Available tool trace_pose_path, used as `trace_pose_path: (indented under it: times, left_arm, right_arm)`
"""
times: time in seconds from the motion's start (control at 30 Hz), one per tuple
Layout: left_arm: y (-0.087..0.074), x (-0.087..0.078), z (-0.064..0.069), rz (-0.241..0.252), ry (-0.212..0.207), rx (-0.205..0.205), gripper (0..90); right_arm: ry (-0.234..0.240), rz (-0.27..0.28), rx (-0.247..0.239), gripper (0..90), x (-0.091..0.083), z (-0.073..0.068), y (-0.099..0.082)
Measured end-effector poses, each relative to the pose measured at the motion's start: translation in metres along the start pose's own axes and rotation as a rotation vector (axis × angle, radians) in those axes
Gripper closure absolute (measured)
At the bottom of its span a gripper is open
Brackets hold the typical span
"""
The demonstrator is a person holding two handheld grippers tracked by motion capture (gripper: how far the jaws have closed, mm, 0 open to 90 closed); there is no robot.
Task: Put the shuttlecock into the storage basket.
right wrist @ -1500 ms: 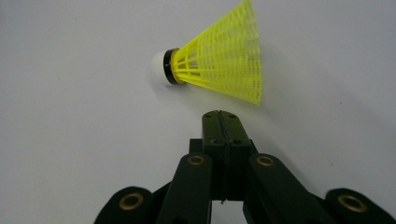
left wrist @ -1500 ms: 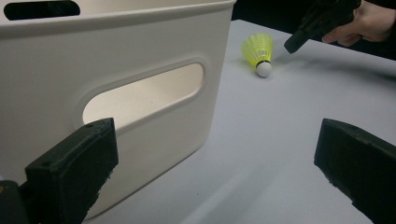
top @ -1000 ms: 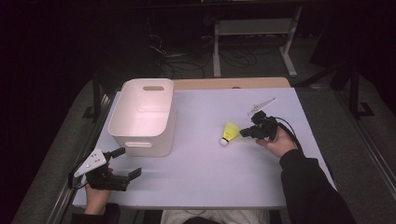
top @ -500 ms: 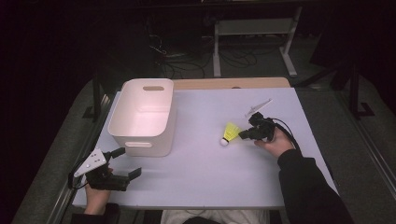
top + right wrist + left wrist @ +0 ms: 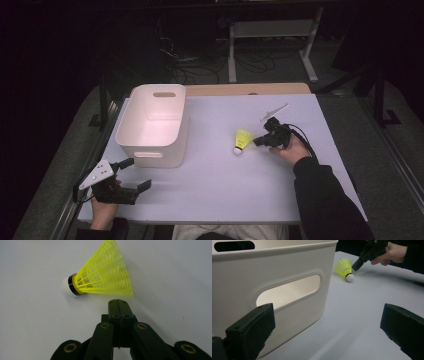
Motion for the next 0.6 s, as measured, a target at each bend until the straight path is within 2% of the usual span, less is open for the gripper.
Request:
trace_pose_path:
  times: [0.2, 0.47, 0.6]
  left_arm:
    - [0.0, 0.0, 0.0, 0.001, 0.0, 0.0, 0.0]
    - [0.0, 0.0, 0.0, 0.003, -0.002, -0.001, 0.0]
    - [0.0, 0.0, 0.0, 0.003, -0.003, -0.001, 0.0]
  right_arm:
    - [-0.003, -0.011, -0.009, 88.5, 0.007, 0.0, 0.008]
    - [0.002, -0.012, 0.013, 88.5, 0.013, 0.006, 0.02]
    - [0.017, 0.006, 0.046, 88.5, 0.017, 0.011, 0.022]
Point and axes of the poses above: each handheld gripper's, and its own axes: x roughly forward along the jaws, y roughly out of its top, z roughly to its right, the point moved 1 cm from there along x, roughly forward along the jaws, and after that the axes turned 3 degrees about -x, right-handed, at the moved point
